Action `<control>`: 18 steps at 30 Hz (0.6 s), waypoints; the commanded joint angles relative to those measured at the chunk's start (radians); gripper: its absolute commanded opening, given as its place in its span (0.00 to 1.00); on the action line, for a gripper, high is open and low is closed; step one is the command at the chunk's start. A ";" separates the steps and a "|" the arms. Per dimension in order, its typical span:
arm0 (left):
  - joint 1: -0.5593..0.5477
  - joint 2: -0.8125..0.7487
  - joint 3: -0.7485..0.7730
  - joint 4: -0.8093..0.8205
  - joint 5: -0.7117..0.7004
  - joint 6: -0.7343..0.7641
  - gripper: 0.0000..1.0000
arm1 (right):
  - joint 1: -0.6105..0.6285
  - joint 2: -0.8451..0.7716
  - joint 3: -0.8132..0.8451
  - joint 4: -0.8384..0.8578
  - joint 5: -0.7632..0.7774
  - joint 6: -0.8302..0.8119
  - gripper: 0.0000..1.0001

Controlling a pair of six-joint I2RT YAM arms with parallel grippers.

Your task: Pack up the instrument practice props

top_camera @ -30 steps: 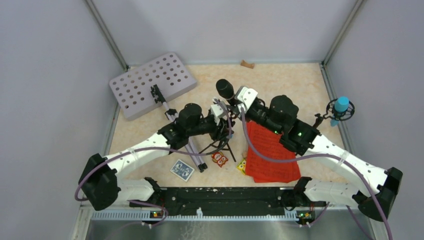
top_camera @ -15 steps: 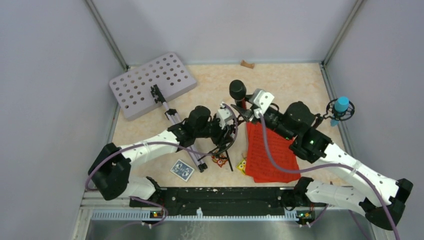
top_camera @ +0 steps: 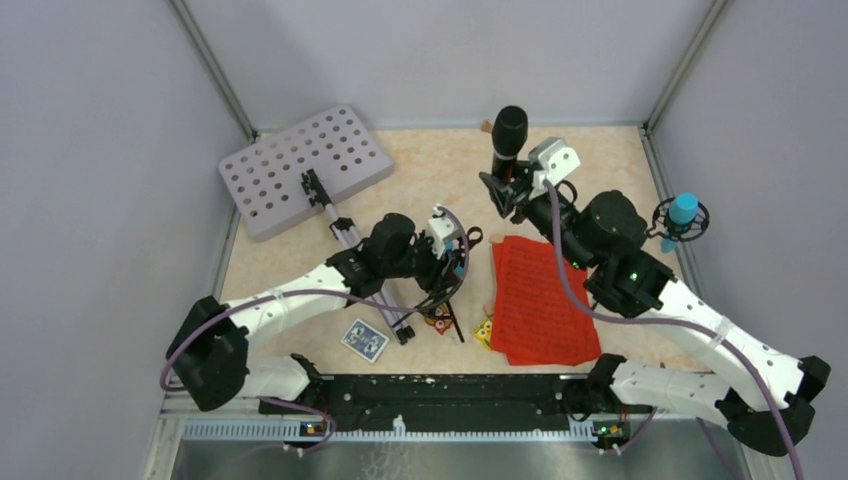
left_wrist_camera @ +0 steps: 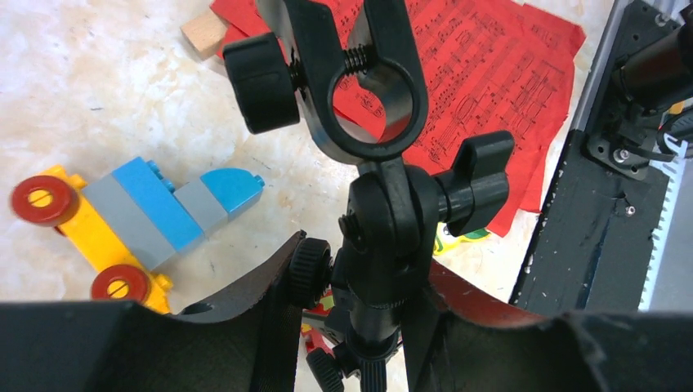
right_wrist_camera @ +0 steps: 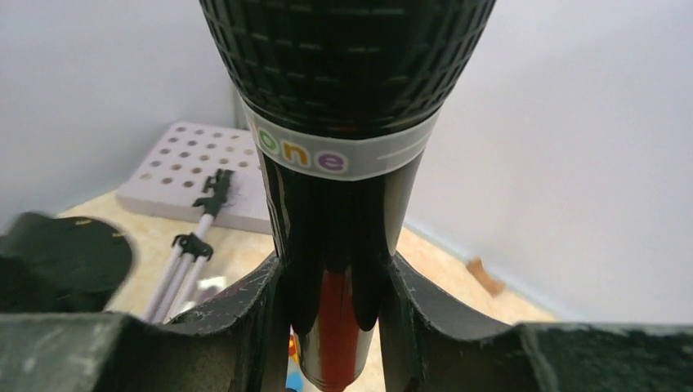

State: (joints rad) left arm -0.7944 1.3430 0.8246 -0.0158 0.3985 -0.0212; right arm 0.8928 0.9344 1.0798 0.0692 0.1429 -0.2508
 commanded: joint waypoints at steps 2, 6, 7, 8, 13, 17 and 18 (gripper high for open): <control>0.003 -0.194 -0.002 0.051 -0.049 -0.057 0.00 | -0.006 0.058 0.138 -0.167 0.354 0.222 0.00; 0.003 -0.318 -0.009 0.029 -0.124 -0.061 0.00 | -0.117 0.180 0.268 -0.402 0.273 0.403 0.00; 0.002 -0.353 -0.011 0.022 -0.143 -0.061 0.00 | -0.154 0.224 0.304 -0.468 0.224 0.458 0.00; 0.002 -0.389 -0.012 0.005 -0.168 -0.060 0.00 | -0.190 0.264 0.337 -0.538 0.162 0.502 0.00; 0.002 -0.598 0.003 -0.112 -0.373 -0.075 0.00 | -0.234 0.464 0.423 -0.597 -0.113 0.592 0.00; 0.002 -0.739 0.047 -0.196 -0.572 -0.064 0.00 | -0.208 0.607 0.457 -0.550 -0.356 0.655 0.00; 0.002 -0.767 0.062 -0.218 -0.611 -0.059 0.00 | -0.183 0.647 0.472 -0.544 -0.375 0.650 0.00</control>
State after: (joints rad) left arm -0.7937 0.6834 0.8101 -0.1944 0.0231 -0.0780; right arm 0.6594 1.4902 1.4750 -0.4747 0.0135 0.3168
